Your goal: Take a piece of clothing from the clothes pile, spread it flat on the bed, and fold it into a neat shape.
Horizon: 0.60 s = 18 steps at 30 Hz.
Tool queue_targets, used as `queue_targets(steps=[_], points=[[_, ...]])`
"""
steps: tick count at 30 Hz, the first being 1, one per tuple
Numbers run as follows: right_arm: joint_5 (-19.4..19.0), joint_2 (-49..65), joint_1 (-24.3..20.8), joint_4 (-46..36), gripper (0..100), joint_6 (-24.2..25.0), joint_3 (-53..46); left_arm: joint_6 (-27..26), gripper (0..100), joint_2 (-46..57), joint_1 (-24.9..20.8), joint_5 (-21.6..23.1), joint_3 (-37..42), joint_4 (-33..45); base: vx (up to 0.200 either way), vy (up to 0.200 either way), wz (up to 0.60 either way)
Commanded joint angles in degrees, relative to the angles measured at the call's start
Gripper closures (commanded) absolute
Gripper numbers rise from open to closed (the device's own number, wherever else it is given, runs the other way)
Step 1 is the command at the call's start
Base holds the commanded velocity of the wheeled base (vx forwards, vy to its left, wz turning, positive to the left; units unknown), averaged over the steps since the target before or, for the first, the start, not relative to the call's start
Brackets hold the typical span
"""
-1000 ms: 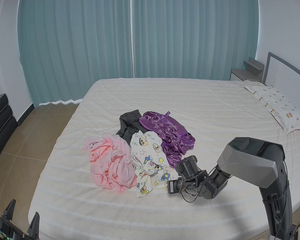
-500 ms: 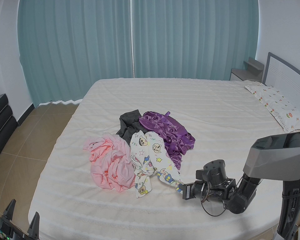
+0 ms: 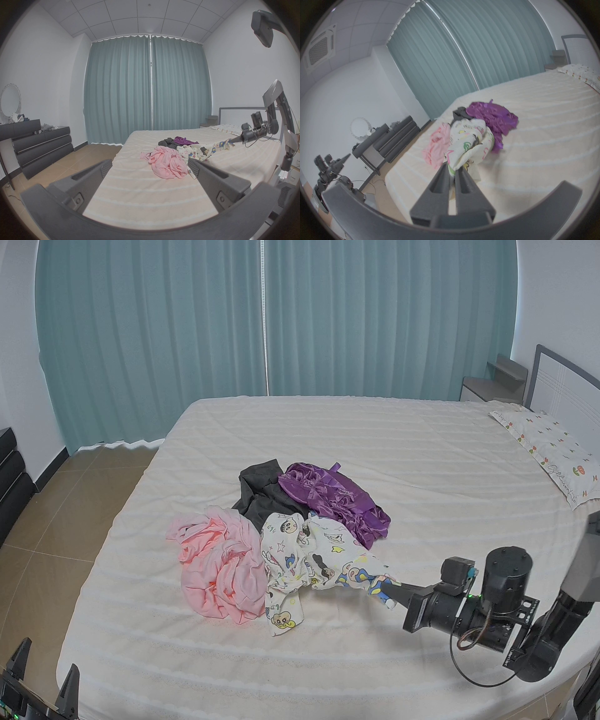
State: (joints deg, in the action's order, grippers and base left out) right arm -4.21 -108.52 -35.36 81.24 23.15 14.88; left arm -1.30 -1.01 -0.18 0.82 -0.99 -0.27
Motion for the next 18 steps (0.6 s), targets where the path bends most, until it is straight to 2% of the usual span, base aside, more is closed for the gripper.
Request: queue_targets(steps=[1, 4, 6, 8, 9, 11, 12, 13, 16, 17, 18], points=[[-1.0, 14.8, -1.9, -0.4, 100, -0.2, 0.9, 1.7, 0, -2.2, -0.7, 0.6, -9.1, -3.7, 0.000, 0.000, 0.00], [-1.3, 18.3, -2.3, -2.9, 100, -0.2, 4.6, 7.2, 0, -10.1, -2.0, 1.4, -19.7, -4.7, 0.000, 0.000, 0.00], [-1.4, 21.5, -2.4, -8.0, 100, -0.4, 9.6, 6.4, 0, -16.0, -3.2, 6.5, -23.9, -4.7, 0.000, 0.000, 0.00], [-1.9, 25.3, -2.9, -16.0, 100, -0.2, 16.1, 1.7, 0, -25.1, -4.1, 16.1, -24.4, -4.9, 0.000, 0.000, 0.00], [-2.0, 25.7, -3.0, -17.5, 100, -0.2, 17.1, 0.9, 0, -26.9, -4.2, 17.9, -24.4, -4.9, 0.000, 0.000, 0.00], [-2.9, 27.5, -3.1, -23.9, 100, -0.2, 23.4, -2.0, 0, -39.5, -5.2, 25.6, -24.7, -6.4, 0.000, 0.000, 0.00], [-2.9, 27.5, -3.1, -23.9, 100, -0.2, 23.4, -2.0, 0, -39.5, -5.2, 25.6, -24.7, -6.4, 0.000, 0.000, 0.00], [-2.9, 27.6, -3.2, -25.8, 100, -0.2, 26.8, -2.2, 0, -46.6, -7.5, 27.6, -24.6, -9.4, 0.000, 0.000, 0.00], [-2.6, 27.0, -3.6, -27.5, 100, -0.2, 32.0, -2.2, 0, -58.0, -16.0, 28.1, -22.6, -14.0, 0.000, 0.000, 0.00], [-2.6, 27.0, -3.6, -27.8, 100, -0.2, 32.4, -2.3, 0, -59.0, -16.9, 28.1, -22.3, -14.2, 0.000, 0.000, 0.00], [-2.6, 27.2, -3.7, -29.2, 100, -0.2, 34.3, -2.7, 0, -65.3, -21.3, 27.8, -21.2, -16.7, 0.000, 0.000, 0.00]])
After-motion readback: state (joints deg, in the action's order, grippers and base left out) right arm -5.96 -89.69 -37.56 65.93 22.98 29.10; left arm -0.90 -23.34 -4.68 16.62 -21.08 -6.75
